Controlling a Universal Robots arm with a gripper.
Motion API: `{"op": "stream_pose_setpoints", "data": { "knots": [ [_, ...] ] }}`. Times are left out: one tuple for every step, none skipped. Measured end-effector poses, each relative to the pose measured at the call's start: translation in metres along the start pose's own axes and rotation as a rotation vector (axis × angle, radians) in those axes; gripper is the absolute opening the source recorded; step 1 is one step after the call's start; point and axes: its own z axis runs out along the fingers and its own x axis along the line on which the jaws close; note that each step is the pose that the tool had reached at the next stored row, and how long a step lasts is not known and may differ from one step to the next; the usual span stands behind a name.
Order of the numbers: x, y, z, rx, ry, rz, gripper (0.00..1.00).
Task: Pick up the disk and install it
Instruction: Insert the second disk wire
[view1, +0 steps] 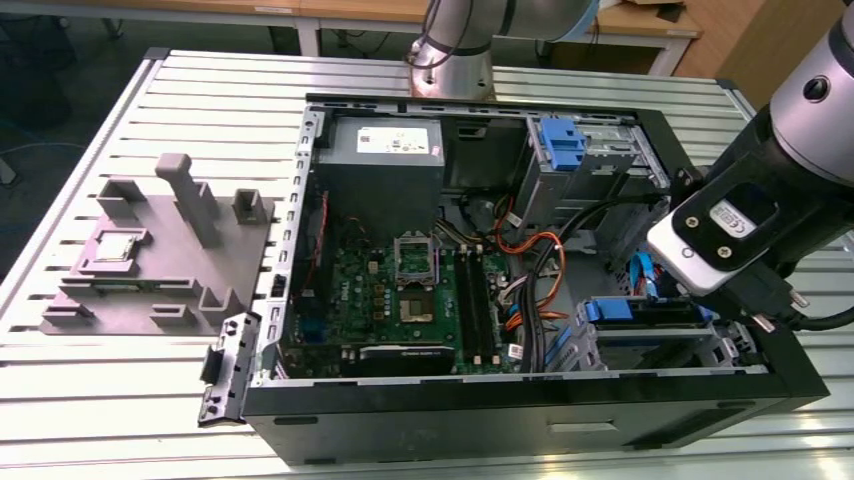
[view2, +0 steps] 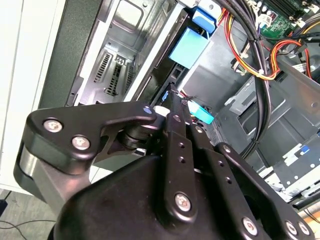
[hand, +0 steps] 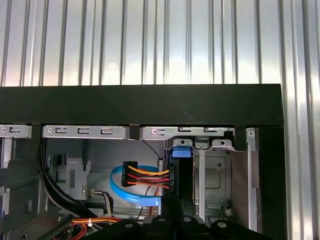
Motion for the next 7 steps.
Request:
{"op": "stream_pose_setpoints", "data": {
  "knots": [
    [0.0,0.0,0.0,0.0,-0.0001,0.0,0.1],
    [0.0,0.0,0.0,0.0,0.0,0.0,0.1],
    [0.0,0.0,0.0,0.0001,0.0,0.0,0.1],
    [0.0,0.0,0.0,0.0001,-0.0001,0.0,0.1],
    [0.0,0.0,0.0,0.0002,0.0,0.0,0.1],
    [0.0,0.0,0.0,0.0002,0.0,0.0,0.1],
    [0.0,0.0,0.0,0.0002,-0.0001,0.0,0.1]
  ]
}}
